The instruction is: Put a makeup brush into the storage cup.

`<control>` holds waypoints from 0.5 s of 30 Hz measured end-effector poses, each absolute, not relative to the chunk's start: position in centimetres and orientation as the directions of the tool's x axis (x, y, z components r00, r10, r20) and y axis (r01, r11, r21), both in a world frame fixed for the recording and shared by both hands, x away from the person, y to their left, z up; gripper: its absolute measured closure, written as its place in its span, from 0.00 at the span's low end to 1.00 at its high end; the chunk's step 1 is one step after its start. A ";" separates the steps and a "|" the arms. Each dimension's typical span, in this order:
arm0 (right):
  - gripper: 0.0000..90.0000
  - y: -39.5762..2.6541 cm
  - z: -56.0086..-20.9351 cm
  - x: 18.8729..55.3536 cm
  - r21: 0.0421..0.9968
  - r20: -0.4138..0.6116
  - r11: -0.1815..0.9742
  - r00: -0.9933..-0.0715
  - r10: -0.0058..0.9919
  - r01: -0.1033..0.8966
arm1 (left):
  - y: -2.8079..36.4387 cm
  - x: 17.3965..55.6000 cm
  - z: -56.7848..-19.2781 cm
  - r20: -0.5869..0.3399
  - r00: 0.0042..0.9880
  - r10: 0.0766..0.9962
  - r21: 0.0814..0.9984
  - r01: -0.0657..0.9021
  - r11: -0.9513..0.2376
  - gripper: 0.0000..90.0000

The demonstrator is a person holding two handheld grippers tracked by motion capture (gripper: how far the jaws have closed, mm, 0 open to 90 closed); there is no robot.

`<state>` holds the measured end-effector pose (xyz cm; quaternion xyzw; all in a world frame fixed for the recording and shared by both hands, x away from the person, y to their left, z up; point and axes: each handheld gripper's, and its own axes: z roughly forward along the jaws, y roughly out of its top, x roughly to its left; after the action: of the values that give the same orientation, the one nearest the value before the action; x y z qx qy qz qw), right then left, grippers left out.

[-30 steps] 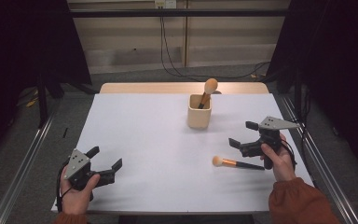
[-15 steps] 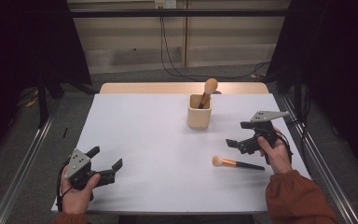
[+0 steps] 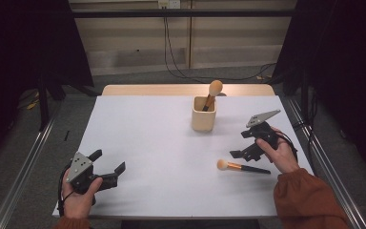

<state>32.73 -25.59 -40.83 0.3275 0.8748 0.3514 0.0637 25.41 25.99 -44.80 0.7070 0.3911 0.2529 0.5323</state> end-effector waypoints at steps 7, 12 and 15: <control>0.06 -24.7 -41.0 33.2 0.551 0.115 0.650 -0.819 0.562 0.523 | 26.0 25.4 -44.8 -0.061 0.563 0.824 0.950 0.287 -0.126 0.04; 0.05 -24.5 -41.6 33.5 0.495 0.136 0.696 -0.838 0.529 0.520 | 26.0 25.4 -44.8 -0.056 0.566 0.822 0.948 0.288 -0.133 0.04; 0.05 -24.3 -41.9 33.5 0.473 0.135 0.719 -0.848 0.513 0.510 | 26.0 25.4 -44.8 -0.055 0.566 0.823 0.948 0.289 -0.135 0.04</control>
<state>33.50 -24.27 -41.87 0.2759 0.9270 0.2541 0.0029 25.43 26.02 -44.82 0.7098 0.3917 0.2526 0.5282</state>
